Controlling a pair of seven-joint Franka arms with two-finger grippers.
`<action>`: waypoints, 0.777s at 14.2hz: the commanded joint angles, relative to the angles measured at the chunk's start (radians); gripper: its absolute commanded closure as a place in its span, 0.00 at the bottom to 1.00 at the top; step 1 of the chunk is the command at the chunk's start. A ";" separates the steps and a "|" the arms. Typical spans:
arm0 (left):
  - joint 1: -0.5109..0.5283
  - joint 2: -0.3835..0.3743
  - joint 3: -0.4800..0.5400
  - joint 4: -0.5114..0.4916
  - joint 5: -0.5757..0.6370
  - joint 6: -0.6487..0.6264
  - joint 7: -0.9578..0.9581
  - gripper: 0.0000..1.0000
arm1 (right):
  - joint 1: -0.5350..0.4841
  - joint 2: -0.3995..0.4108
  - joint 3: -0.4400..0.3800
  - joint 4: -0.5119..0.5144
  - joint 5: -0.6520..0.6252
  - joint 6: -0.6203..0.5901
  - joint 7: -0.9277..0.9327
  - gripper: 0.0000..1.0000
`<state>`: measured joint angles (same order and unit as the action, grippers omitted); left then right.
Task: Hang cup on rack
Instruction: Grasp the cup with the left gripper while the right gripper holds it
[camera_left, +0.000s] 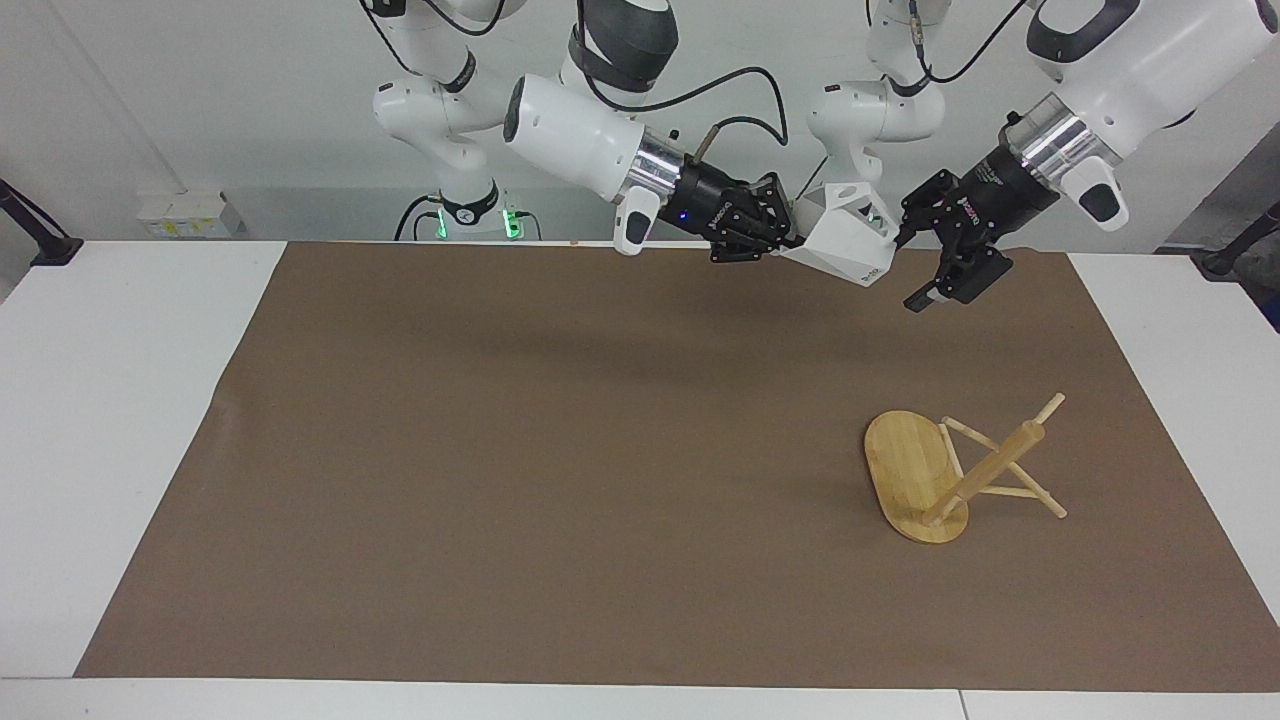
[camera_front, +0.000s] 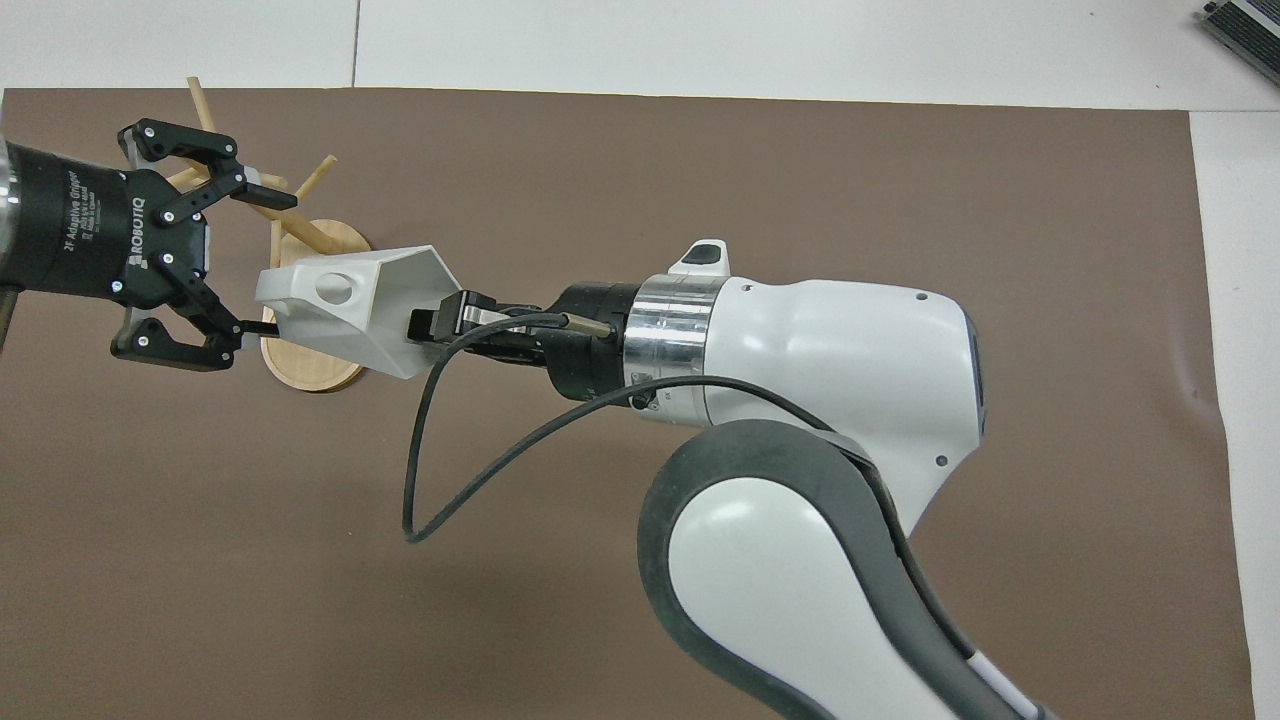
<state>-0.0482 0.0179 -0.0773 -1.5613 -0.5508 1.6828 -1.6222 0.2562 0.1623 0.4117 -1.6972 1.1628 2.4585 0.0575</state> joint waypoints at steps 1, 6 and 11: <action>-0.012 -0.030 0.007 -0.037 -0.028 -0.028 -0.031 0.00 | 0.006 -0.004 0.004 0.007 0.031 0.013 0.010 1.00; -0.013 -0.038 0.005 -0.040 -0.014 -0.080 -0.077 0.00 | 0.005 -0.003 0.004 0.007 0.031 0.013 0.012 1.00; -0.027 -0.052 0.004 -0.057 0.025 -0.115 -0.099 0.00 | 0.006 -0.004 0.004 0.007 0.031 0.014 0.012 1.00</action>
<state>-0.0594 0.0038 -0.0819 -1.5771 -0.5422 1.5827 -1.6980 0.2599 0.1594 0.4121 -1.6968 1.1629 2.4570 0.0589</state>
